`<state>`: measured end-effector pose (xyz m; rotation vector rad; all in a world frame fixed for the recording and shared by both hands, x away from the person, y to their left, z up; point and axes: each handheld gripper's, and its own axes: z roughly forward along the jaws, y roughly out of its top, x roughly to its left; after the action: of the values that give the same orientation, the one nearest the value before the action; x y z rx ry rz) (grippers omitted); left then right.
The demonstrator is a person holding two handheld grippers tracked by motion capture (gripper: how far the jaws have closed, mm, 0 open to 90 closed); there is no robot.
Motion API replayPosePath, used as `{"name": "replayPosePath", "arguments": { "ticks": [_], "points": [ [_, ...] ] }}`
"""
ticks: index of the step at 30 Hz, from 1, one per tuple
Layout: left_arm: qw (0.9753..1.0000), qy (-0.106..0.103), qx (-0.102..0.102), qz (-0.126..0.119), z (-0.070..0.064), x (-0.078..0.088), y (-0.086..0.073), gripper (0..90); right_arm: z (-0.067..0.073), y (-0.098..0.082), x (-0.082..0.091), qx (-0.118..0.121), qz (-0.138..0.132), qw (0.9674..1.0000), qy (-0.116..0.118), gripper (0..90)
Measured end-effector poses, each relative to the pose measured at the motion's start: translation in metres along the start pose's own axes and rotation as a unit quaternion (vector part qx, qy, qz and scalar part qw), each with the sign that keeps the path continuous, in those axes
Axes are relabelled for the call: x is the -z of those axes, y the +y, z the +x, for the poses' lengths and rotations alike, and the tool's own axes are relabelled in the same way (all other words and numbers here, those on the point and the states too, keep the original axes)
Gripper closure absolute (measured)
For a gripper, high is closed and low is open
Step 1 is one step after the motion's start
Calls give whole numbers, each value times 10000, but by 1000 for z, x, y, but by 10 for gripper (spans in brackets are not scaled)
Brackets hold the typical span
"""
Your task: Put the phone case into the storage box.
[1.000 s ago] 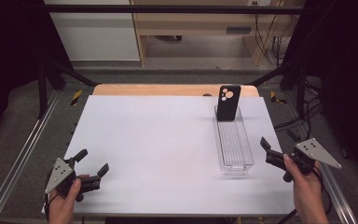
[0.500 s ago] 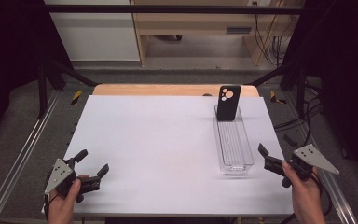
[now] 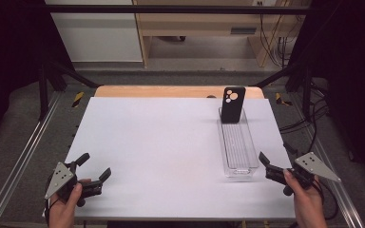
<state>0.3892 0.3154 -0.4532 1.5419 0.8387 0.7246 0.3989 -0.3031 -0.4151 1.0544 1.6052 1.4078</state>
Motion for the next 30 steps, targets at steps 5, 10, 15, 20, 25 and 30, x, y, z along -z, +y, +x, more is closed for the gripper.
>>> {"name": "replayPosePath", "arguments": {
  "ticks": [5,10,15,20,25,30],
  "points": [
    [10000,-30,1,8,-1,0,0,30,5,-3,-1,-14,18,10000,88,65],
    [10000,-45,-5,14,-2,1,0,30,8,-5,-3,-8,13,9999,149,67],
    [10000,-68,0,21,-3,1,0,30,13,-7,-6,-33,28,9998,211,68],
    [9999,-98,27,30,-5,2,-1,31,17,-10,-11,-151,-2,9996,254,69],
    [9999,-155,20,42,-7,3,-1,31,20,-15,-18,-215,-6,9994,257,68],
    [9998,-171,30,73,-8,1,-2,31,22,-19,-22,-200,41,9994,273,66]
  ]
}}
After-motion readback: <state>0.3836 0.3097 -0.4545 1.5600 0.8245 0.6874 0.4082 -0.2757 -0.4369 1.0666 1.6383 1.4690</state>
